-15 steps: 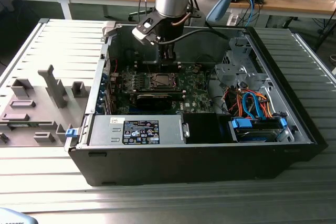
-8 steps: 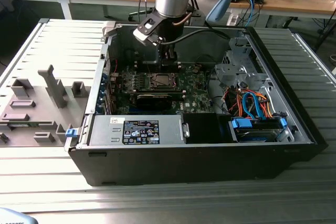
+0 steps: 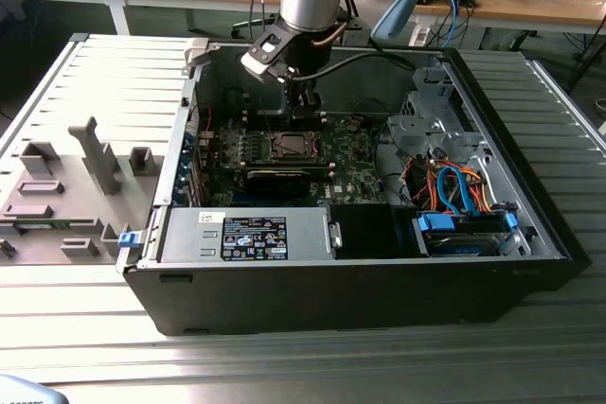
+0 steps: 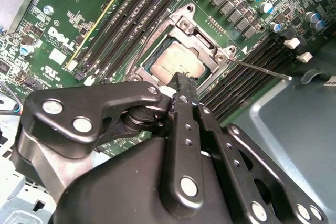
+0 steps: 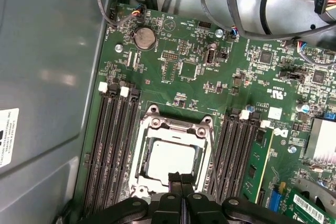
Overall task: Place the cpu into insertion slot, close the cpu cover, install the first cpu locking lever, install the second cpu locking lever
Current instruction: 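Install the first cpu locking lever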
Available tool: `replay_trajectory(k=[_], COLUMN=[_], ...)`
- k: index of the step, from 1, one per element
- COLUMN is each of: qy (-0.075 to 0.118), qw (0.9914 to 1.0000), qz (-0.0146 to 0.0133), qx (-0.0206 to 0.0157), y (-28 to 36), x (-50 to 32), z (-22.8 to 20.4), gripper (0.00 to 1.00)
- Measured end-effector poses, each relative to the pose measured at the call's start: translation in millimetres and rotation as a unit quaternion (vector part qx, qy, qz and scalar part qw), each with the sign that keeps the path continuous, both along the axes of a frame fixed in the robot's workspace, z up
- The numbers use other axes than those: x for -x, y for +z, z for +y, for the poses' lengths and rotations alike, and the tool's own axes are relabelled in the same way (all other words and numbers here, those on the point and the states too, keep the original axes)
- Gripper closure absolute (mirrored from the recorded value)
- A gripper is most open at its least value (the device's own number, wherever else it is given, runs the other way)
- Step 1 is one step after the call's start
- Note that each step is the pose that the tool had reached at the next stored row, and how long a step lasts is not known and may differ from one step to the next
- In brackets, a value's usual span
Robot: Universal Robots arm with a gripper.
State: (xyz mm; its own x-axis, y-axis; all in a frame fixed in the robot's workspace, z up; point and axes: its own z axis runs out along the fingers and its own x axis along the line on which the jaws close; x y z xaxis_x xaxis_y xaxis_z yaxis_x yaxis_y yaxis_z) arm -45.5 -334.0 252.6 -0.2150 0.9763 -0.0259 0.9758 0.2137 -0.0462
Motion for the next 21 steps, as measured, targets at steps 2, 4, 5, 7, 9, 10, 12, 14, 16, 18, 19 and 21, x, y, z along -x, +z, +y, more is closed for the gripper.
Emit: replay_trajectory(k=[2,4,5,7,9,10,12,14,16,18,19,21], qy=[0.002,0.005,0.007,0.010,0.012,0.013,0.014,0.015,0.016,0.017,0.018,0.018], qw=[1.00000,0.99999,0.99998,0.99995,0.99993,0.99992,0.99990,0.99989,0.99987,0.99986,0.99985,0.99983], qz=[0.0000,0.0000,0.0000,0.0000,0.0000,0.0000,0.0000,0.0000,0.0000,0.0000,0.0000,0.0000], qx=[0.0000,0.0000,0.0000,0.0000,0.0000,0.0000,0.0000,0.0000,0.0000,0.0000,0.0000,0.0000], y=[0.0,0.0,0.0,0.0,0.0,0.0,0.0,0.0,0.0,0.0,0.0,0.0], x=[0.0,0.0,0.0,0.0,0.0,0.0,0.0,0.0,0.0,0.0,0.0,0.0], z=[0.0,0.0,0.0,0.0,0.0,0.0,0.0,0.0,0.0,0.0,0.0,0.0], gripper=[0.89,0.89,0.89,0.89,0.89,0.89,0.89,0.89,0.89,0.89,0.89,0.89])
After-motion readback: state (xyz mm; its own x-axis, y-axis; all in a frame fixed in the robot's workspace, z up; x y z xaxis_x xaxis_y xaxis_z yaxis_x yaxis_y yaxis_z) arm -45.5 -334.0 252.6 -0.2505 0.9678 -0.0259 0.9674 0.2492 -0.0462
